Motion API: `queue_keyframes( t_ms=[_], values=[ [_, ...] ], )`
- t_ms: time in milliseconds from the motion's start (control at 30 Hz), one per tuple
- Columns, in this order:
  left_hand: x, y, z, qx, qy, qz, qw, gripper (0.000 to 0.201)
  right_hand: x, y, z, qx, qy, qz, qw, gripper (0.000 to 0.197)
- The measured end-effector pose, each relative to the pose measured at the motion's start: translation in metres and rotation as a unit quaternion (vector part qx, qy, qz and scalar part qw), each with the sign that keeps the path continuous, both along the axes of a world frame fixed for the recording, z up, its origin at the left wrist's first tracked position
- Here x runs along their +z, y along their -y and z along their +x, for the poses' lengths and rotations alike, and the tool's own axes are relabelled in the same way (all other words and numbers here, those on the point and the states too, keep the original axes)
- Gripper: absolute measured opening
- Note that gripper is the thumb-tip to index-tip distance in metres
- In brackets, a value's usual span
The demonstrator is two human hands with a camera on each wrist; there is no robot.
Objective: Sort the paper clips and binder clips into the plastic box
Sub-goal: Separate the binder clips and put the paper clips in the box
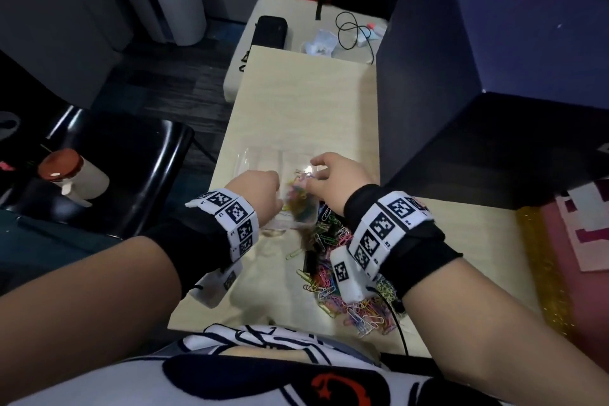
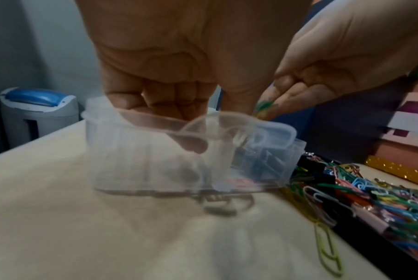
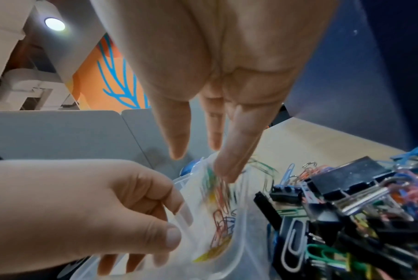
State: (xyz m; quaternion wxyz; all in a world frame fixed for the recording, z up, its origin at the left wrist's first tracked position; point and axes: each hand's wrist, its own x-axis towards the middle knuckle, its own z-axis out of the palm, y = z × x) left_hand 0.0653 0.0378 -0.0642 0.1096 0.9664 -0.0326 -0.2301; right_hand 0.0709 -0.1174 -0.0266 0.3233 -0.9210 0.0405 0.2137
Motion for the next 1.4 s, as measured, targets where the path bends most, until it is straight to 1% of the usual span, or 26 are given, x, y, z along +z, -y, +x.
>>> queue_keyframes(
  t_ms=[33, 100, 200, 267, 300, 333, 400, 500, 533, 600, 667, 700, 767, 900, 933, 967, 1033, 1100, 1133, 1167, 1267, 1300, 1400],
  values=[
    [0.000, 0.000, 0.001, 0.001, 0.000, 0.000, 1.000, 0.030, 0.002, 0.003, 0.000, 0.004, -0.003, -0.009, 1.000, 0.049],
    [0.001, -0.001, 0.002, -0.001, 0.003, 0.004, 1.000, 0.030, 0.003, 0.013, 0.000, -0.007, 0.002, -0.018, 1.000, 0.047],
    [0.006, 0.001, 0.003, 0.009, 0.023, 0.003, 1.000, 0.034, 0.005, 0.040, -0.007, -0.025, -0.005, -0.054, 0.998, 0.032],
    [0.013, 0.009, 0.002, 0.014, 0.068, -0.008, 0.998, 0.037, 0.007, 0.061, -0.014, -0.020, -0.030, -0.114, 0.993, 0.022],
    [0.017, 0.016, 0.000, 0.004, 0.095, -0.014, 0.995, 0.036, 0.007, 0.071, -0.018, -0.010, -0.048, -0.149, 0.988, 0.019],
    [0.021, 0.025, -0.003, -0.018, 0.118, -0.020, 0.993, 0.033, 0.006, 0.081, -0.022, 0.004, -0.071, -0.188, 0.980, 0.018],
    [0.026, 0.047, -0.012, -0.099, 0.130, -0.027, 0.986, 0.027, -0.001, 0.100, -0.029, 0.030, -0.109, -0.261, 0.959, 0.018],
    [0.024, 0.080, -0.027, -0.232, 0.096, -0.010, 0.968, 0.028, -0.013, 0.120, -0.044, 0.070, -0.150, -0.321, 0.933, 0.016],
    [0.021, 0.088, -0.031, -0.262, 0.077, 0.004, 0.962, 0.031, -0.016, 0.125, -0.050, 0.078, -0.164, -0.323, 0.929, 0.019],
    [0.016, 0.102, -0.036, -0.301, 0.034, 0.041, 0.952, 0.039, -0.022, 0.133, -0.063, 0.069, -0.192, -0.297, 0.933, 0.036],
    [0.010, 0.110, -0.038, -0.311, 0.016, 0.083, 0.947, 0.047, -0.026, 0.137, -0.074, 0.042, -0.198, -0.266, 0.942, 0.055],
    [0.007, 0.112, -0.037, -0.307, 0.017, 0.099, 0.947, 0.051, -0.029, 0.140, -0.077, 0.037, -0.189, -0.262, 0.946, 0.061],
    [0.002, 0.113, -0.034, -0.288, 0.027, 0.118, 0.950, 0.056, -0.033, 0.145, -0.080, 0.022, -0.161, -0.271, 0.949, 0.063],
    [0.004, 0.119, -0.031, -0.273, 0.054, 0.117, 0.953, 0.043, -0.029, 0.153, -0.079, 0.003, -0.126, -0.283, 0.951, 0.047],
    [0.005, 0.123, -0.032, -0.279, 0.057, 0.107, 0.952, 0.043, -0.028, 0.153, -0.078, 0.000, -0.122, -0.274, 0.954, 0.049],
    [0.004, 0.126, -0.034, -0.288, 0.053, 0.096, 0.951, 0.047, -0.027, 0.151, -0.078, 0.004, -0.122, -0.260, 0.958, 0.056],
    [0.001, 0.133, -0.038, -0.301, 0.029, 0.082, 0.950, 0.062, -0.028, 0.144, -0.080, 0.032, -0.126, -0.214, 0.968, 0.075],
    [-0.004, 0.136, -0.039, -0.298, 0.007, 0.084, 0.951, 0.074, -0.035, 0.136, -0.082, 0.065, -0.126, -0.192, 0.971, 0.085],
    [-0.006, 0.137, -0.037, -0.292, -0.004, 0.086, 0.953, 0.076, -0.039, 0.133, -0.083, 0.079, -0.116, -0.193, 0.971, 0.085],
    [-0.006, 0.138, -0.035, -0.287, -0.015, 0.086, 0.954, 0.075, -0.044, 0.131, -0.083, 0.084, -0.099, -0.195, 0.972, 0.081],
    [-0.006, 0.142, -0.028, -0.290, -0.033, 0.081, 0.953, 0.063, -0.051, 0.129, -0.084, 0.068, -0.042, -0.193, 0.978, 0.053],
    [-0.005, 0.143, -0.027, -0.291, -0.033, 0.079, 0.953, 0.059, -0.051, 0.130, -0.084, 0.064, -0.030, -0.191, 0.979, 0.048],
    [-0.006, 0.143, -0.023, -0.290, -0.027, 0.064, 0.954, 0.049, -0.053, 0.134, -0.081, 0.051, -0.014, -0.186, 0.981, 0.041]
  ],
)
